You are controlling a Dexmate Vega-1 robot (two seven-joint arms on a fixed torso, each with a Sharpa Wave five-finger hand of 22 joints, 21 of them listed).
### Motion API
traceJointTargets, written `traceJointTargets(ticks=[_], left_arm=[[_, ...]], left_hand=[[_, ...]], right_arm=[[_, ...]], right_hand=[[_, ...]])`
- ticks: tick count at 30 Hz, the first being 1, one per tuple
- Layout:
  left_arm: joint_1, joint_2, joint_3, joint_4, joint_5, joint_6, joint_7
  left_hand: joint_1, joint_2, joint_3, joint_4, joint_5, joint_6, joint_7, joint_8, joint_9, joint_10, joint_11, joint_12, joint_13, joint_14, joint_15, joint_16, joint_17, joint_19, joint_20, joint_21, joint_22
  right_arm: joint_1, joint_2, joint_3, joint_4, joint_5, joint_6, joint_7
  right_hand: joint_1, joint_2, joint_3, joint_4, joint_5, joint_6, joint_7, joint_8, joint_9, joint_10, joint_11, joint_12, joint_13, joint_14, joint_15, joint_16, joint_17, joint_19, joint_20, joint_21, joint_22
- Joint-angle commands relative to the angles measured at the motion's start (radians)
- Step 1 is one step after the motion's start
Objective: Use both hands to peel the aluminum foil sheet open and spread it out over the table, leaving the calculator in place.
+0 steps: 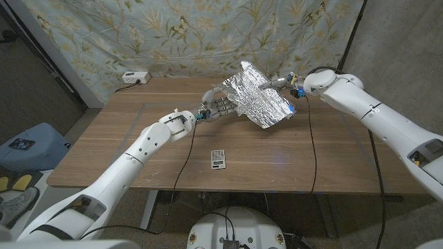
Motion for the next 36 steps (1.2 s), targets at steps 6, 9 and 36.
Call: traceJointTargets(ticks=[6, 9, 36], left_arm=[[-0.033, -0.042, 0.029, 0.002, 0.014, 0.03, 0.038], [-0.036, -0.045, 0.032, 0.002, 0.014, 0.034, 0.038], [-0.048, -0.083, 0.034, 0.025, -0.003, 0.067, 0.101]], left_hand=[[0.025, 0.0, -0.004, -0.001, 0.009, 0.01, -0.002, 0.001, 0.003, 0.016, -0.007, 0.008, 0.004, 0.016, -0.007, 0.007, 0.002, 0.014, 0.003, 0.005, 0.002], [0.03, 0.0, -0.004, -0.002, 0.009, 0.011, 0.001, 0.0, 0.003, 0.02, -0.007, 0.009, 0.005, 0.017, -0.008, 0.006, 0.002, 0.016, 0.003, 0.005, 0.002], [0.152, 0.045, 0.031, -0.002, 0.05, 0.109, 0.018, 0.02, 0.005, 0.128, -0.034, 0.059, 0.027, 0.126, -0.048, 0.027, 0.008, 0.097, -0.023, 0.033, 0.004]], right_arm=[[0.0, 0.008, -0.007, -0.011, 0.013, 0.017, 0.0], [0.003, 0.01, -0.012, -0.01, 0.009, 0.015, -0.002], [0.007, 0.028, -0.034, -0.004, 0.002, 0.005, -0.002]], right_hand=[[0.03, 0.05, -0.004, 0.003, -0.002, 0.007, 0.002, 0.0, 0.003, 0.012, -0.001, 0.021, 0.051, 0.043, -0.105, -0.002, 0.002, 0.01, -0.002, 0.005, 0.004], [0.031, 0.049, -0.005, 0.002, -0.002, 0.007, 0.003, -0.001, 0.003, 0.012, -0.003, 0.022, 0.051, 0.044, -0.106, -0.002, 0.003, 0.01, -0.002, 0.005, 0.004], [0.035, 0.055, -0.01, -0.001, -0.003, 0.01, 0.003, -0.006, 0.005, 0.013, -0.001, 0.025, 0.047, 0.046, -0.107, -0.007, 0.006, 0.013, -0.002, 0.004, 0.004]])
